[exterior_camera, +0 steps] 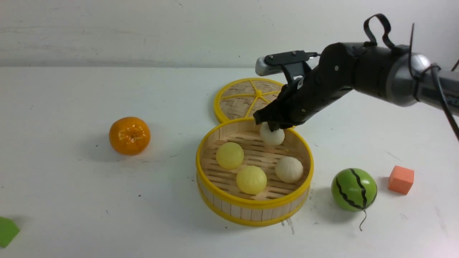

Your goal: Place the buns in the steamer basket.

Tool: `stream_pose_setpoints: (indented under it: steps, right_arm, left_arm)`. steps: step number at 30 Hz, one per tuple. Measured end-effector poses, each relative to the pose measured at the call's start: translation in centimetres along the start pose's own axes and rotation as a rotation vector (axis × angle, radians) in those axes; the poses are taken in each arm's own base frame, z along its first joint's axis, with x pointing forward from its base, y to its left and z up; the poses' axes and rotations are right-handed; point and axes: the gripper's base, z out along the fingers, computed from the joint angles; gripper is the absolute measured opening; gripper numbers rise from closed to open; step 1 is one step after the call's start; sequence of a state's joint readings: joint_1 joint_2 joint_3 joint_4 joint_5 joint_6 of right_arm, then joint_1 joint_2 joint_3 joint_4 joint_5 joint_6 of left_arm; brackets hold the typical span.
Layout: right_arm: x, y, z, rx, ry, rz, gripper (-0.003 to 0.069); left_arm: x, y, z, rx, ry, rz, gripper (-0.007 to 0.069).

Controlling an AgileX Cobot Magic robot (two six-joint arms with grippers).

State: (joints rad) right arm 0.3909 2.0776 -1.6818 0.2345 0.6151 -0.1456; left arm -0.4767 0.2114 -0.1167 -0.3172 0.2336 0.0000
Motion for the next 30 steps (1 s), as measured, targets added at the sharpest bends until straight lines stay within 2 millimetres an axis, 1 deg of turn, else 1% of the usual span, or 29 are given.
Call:
stream_pose_setpoints:
  steps: [2, 3, 5, 6, 7, 9, 10, 11, 12, 13, 14, 15, 16, 17, 18, 19, 20, 21, 25, 26, 27, 28, 29, 30]
  right_arm:
    - [0.5, -0.2, 1.0, 0.000, 0.022, 0.004, 0.0055]
    - [0.7, -0.2, 1.4, -0.002, 0.031, 0.010, 0.0080]
    - [0.8, -0.2, 1.7, -0.004, 0.035, 0.016, 0.0115]
    - [0.8, -0.2, 1.8, -0.005, 0.033, 0.018, 0.0159]
    - [0.8, -0.2, 1.8, -0.006, 0.030, 0.023, 0.0231]
    - [0.7, -0.1, 1.4, -0.007, 0.026, 0.028, 0.0322]
    - [0.6, -0.1, 1.1, -0.010, 0.032, 0.029, 0.0363]
    - [0.5, 0.0, 1.0, -0.011, 0.034, 0.029, 0.0372]
    - [0.2, 0.2, -0.2, -0.020, 0.049, 0.026, 0.0444]
    - [0.0, 0.5, -1.3, -0.028, 0.061, 0.028, 0.0479]
    - [-0.1, 0.6, -1.9, -0.031, 0.067, 0.030, 0.0489]
    - [-0.3, 1.0, -4.1, -0.043, 0.095, 0.026, 0.0511]
    - [-0.4, 1.4, -6.3, -0.048, 0.120, 0.019, 0.0512]
    - [-0.4, 1.6, -7.8, -0.049, 0.138, 0.023, 0.0504]
    - [-0.4, 1.6, -8.2, -0.046, 0.142, 0.023, 0.0501]
    - [0.2, 1.9, -11.3, -0.034, 0.183, 0.039, 0.0455]
    - [1.0, 2.0, -13.1, -0.016, 0.211, 0.050, 0.0410]
    - [1.4, 2.1, -13.9, -0.006, 0.225, 0.057, 0.0384]
    - [4.7, 2.2, -18.0, 0.044, 0.262, 0.092, 0.0188]
    - [5.2, 2.2, -18.5, 0.050, 0.263, 0.101, 0.0160]
    - [6.4, 2.2, -19.7, 0.062, 0.258, 0.111, 0.0099]
    - [6.4, 2.2, -19.7, 0.062, 0.258, 0.113, 0.0099]
    - [7.8, 2.2, -21.0, 0.071, 0.248, 0.124, 0.0042]
    - [8.6, 2.2, -21.6, 0.075, 0.242, 0.125, 0.0013]
  left_arm:
    - [0.0, 0.0, 0.0, 0.000, 0.000, 0.000, 0.0144]
    - [0.0, 0.0, 0.0, 0.000, 0.000, 0.000, 0.0144]
    - [0.0, 0.0, 0.0, 0.000, 0.000, 0.000, 0.0144]
    - [0.0, 0.0, 0.0, 0.000, 0.000, 0.000, 0.0144]
    - [0.0, 0.0, 0.0, 0.000, 0.000, 0.000, 0.0144]
    - [0.0, 0.0, 0.0, 0.000, 0.000, 0.000, 0.0144]
    - [0.0, 0.0, 0.0, 0.000, 0.000, 0.000, 0.0144]
    - [0.0, 0.0, 0.0, 0.000, 0.000, 0.000, 0.0144]
    - [0.0, 0.0, 0.0, 0.000, 0.000, 0.000, 0.0144]
    - [0.0, 0.0, 0.0, 0.000, 0.000, 0.000, 0.0144]
    - [0.0, 0.0, 0.0, 0.000, 0.000, 0.000, 0.0144]
    - [0.0, 0.0, 0.0, 0.000, 0.000, 0.000, 0.0144]
    - [0.0, 0.0, 0.0, 0.000, 0.000, 0.000, 0.0144]
    - [0.0, 0.0, 0.0, 0.000, 0.000, 0.000, 0.0144]
    - [0.0, 0.0, 0.0, 0.000, 0.000, 0.000, 0.0144]
    - [0.0, 0.0, 0.0, 0.000, 0.000, 0.000, 0.0144]
    - [0.0, 0.0, 0.0, 0.000, 0.000, 0.000, 0.0144]
    - [0.0, 0.0, 0.0, 0.000, 0.000, 0.000, 0.0144]
    - [0.0, 0.0, 0.0, 0.000, 0.000, 0.000, 0.0144]
    - [0.0, 0.0, 0.0, 0.000, 0.000, 0.000, 0.0144]
    - [0.0, 0.0, 0.0, 0.000, 0.000, 0.000, 0.0144]
    - [0.0, 0.0, 0.0, 0.000, 0.000, 0.000, 0.0144]
    - [0.0, 0.0, 0.0, 0.000, 0.000, 0.000, 0.0144]
    - [0.0, 0.0, 0.0, 0.000, 0.000, 0.000, 0.0144]
